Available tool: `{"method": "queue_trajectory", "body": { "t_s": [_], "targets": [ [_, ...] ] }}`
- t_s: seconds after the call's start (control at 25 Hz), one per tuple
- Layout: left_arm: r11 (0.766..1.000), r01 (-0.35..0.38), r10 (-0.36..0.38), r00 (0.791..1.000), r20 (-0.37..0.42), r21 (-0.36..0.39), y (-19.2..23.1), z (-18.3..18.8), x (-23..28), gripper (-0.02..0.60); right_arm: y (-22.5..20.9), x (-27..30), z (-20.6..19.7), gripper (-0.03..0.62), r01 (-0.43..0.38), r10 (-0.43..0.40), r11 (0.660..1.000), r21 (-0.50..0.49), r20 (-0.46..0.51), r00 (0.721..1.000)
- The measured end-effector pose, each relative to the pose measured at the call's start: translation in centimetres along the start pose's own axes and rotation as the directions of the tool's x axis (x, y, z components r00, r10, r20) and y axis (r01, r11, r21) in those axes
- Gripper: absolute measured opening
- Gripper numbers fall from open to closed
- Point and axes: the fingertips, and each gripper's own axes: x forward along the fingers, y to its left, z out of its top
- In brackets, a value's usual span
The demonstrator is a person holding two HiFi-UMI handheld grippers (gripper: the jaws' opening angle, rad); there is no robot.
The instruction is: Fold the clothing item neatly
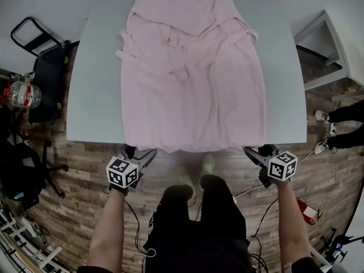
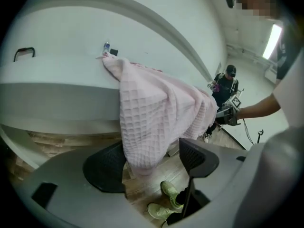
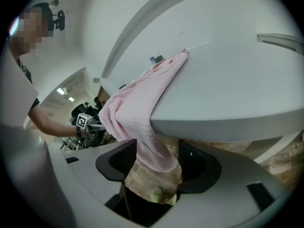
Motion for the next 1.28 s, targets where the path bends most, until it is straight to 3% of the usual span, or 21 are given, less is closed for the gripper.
{"method": "queue_trajectory", "body": {
  "t_s": [0.12,0.16,0.24,0.28,0.44,0.72,0.92,1.12,1.28],
  "targets": [
    [1.000,0.007,-0.007,1.000,0.004,0.016,0.1,0.6,0.3,0.322,0.4,1.2,0.7,0.244,-0.001,0.001,1.000,-0.001,0.024,1.000],
    [1.000,0.007,-0.007,1.000,0.001,0.016,0.0,0.6,0.3,0.283,0.5,1.4,0.7,0.217,0.000,0.000,1.000,0.001,0.024,1.000],
    [1.000,0.023,-0.023,1.000,-0.004,-0.001,-0.5,0.6,0.0,0.064,0.8,1.3,0.5,0.072,0.004,-0.005,1.000,0.005,0.006,1.000],
    [0.999,0.044,-0.044,0.999,-0.007,-0.014,-1.0,0.7,-0.3,0.020,1.1,1.0,0.4,0.035,0.002,-0.002,1.000,0.008,-0.006,1.000],
    [0.993,0.121,-0.121,0.992,-0.038,-0.009,-3.3,0.8,-2.2,0.015,3.1,-0.7,0.0,0.026,-0.037,0.038,0.999,0.026,-0.049,0.998],
    [0.985,0.174,-0.173,0.983,-0.064,0.005,-6.5,1.3,-6.4,0.014,6.9,-4.6,-1.0,0.026,-0.108,0.114,0.993,0.057,-0.109,0.987],
    [0.968,0.250,-0.248,0.964,-0.095,0.004,-9.5,0.8,-9.2,0.015,9.7,-7.4,-1.8,0.026,-0.174,0.187,0.979,0.104,-0.133,0.973],
    [0.941,0.335,-0.337,0.938,-0.080,-0.038,-13.0,1.1,-13.1,0.015,12.9,-10.6,-1.6,0.026,-0.244,0.265,0.955,0.171,-0.111,0.958],
    [0.913,0.403,-0.405,0.914,-0.027,-0.059,-14.5,2.8,-16.2,0.015,14.7,-12.9,1.6,0.026,-0.291,0.299,0.937,0.190,-0.011,0.954]
  ]
}}
